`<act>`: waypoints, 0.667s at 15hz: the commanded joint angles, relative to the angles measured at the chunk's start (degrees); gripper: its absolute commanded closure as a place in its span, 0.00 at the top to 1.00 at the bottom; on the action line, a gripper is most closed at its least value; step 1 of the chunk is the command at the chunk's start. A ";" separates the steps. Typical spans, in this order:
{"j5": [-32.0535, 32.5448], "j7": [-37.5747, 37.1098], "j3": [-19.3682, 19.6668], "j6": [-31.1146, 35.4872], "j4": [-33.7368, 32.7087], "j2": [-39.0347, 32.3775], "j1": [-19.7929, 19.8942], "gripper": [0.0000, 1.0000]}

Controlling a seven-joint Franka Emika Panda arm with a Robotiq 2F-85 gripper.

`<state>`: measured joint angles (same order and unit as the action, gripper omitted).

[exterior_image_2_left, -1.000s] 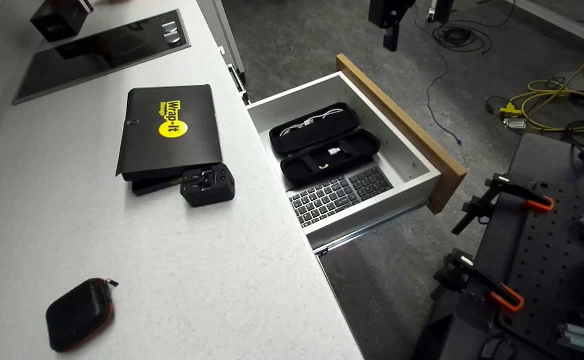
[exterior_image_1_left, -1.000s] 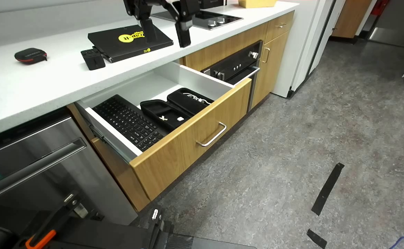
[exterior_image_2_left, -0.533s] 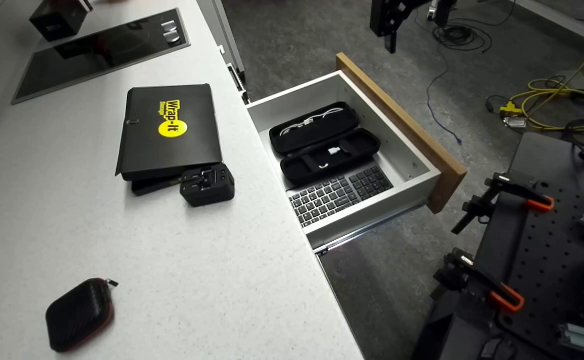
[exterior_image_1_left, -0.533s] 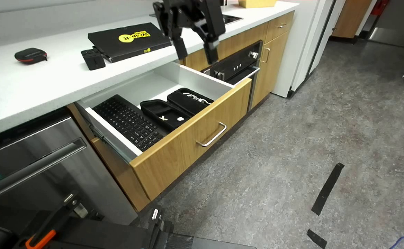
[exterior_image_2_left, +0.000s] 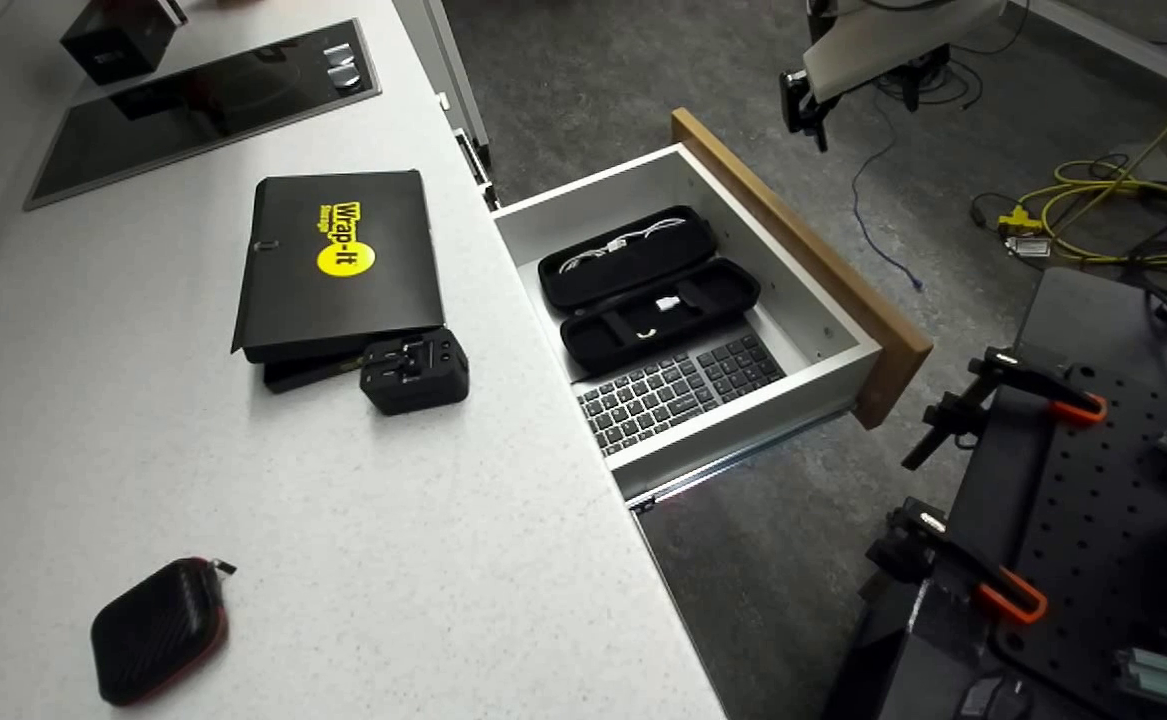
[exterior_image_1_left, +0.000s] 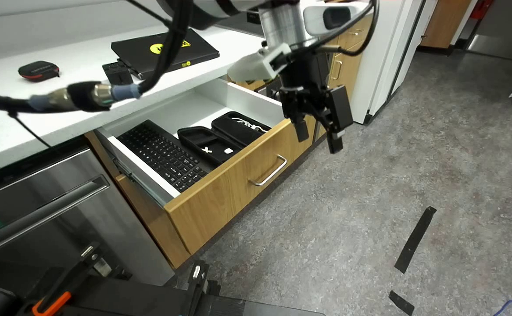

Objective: Close the open drawer

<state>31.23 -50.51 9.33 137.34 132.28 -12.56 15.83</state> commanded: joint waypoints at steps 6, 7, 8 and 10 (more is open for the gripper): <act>-18.49 4.12 2.37 2.17 -14.90 -20.44 -3.23 1.00; -21.06 5.55 1.73 1.80 -16.10 -21.46 -3.23 1.00; -23.65 7.54 0.89 1.56 -17.12 -22.04 -3.08 1.00; -29.45 12.55 -1.45 0.26 -19.31 -22.69 -2.88 1.00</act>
<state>9.73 -44.29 10.49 138.55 117.29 -33.09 13.44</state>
